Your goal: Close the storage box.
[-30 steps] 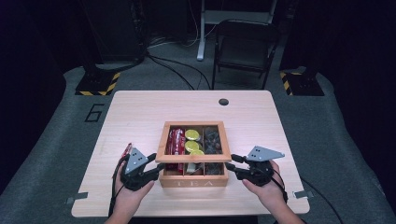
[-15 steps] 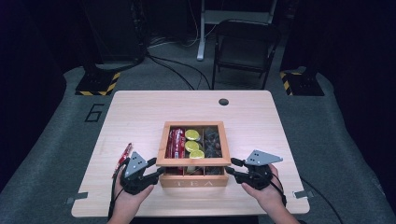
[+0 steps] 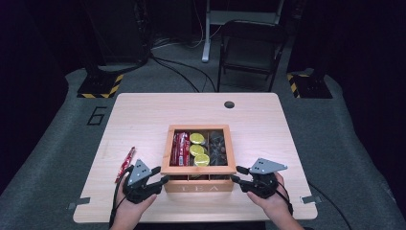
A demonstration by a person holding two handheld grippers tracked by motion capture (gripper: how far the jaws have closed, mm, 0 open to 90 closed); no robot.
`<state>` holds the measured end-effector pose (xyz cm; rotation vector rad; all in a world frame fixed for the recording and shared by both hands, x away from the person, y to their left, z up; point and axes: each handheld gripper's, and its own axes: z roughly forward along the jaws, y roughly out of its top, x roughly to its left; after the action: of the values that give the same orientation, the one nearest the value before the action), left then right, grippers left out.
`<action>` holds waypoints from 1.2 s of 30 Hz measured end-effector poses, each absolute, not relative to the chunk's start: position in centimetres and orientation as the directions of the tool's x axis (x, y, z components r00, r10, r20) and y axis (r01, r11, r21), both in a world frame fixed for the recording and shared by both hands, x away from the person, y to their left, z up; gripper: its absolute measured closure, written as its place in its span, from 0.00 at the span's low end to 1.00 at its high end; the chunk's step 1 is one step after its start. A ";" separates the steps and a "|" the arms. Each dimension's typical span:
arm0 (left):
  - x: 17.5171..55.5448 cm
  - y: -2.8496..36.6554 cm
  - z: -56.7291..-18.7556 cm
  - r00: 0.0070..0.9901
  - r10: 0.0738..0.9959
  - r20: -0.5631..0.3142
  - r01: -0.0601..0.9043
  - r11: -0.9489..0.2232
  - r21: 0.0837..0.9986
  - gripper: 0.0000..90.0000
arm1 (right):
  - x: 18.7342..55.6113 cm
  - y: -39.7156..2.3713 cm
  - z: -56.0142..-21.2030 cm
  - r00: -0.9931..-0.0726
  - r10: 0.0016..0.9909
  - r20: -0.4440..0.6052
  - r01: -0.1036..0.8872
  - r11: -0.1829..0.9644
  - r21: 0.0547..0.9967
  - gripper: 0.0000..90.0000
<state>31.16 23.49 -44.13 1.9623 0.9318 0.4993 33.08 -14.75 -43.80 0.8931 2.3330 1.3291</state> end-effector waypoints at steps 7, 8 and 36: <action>31.1 23.7 -45.2 0.644 0.764 -0.041 0.437 -0.323 0.840 0.60 | 33.1 -14.7 -44.6 -0.764 0.644 0.033 0.374 0.400 0.837 0.66; 31.1 23.6 -45.4 0.641 0.766 -0.044 0.435 -0.317 0.843 0.60 | 33.1 -14.6 -44.7 -0.761 0.648 0.034 0.379 0.401 0.834 0.66; 30.9 23.7 -46.4 0.652 0.756 -0.056 0.461 -0.336 0.822 0.60 | 33.4 -14.5 -45.9 -0.777 0.627 0.060 0.412 0.433 0.802 0.66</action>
<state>30.89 23.74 -46.44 1.9916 0.9488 0.4258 33.39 -14.50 -45.94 0.9039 2.4405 1.2610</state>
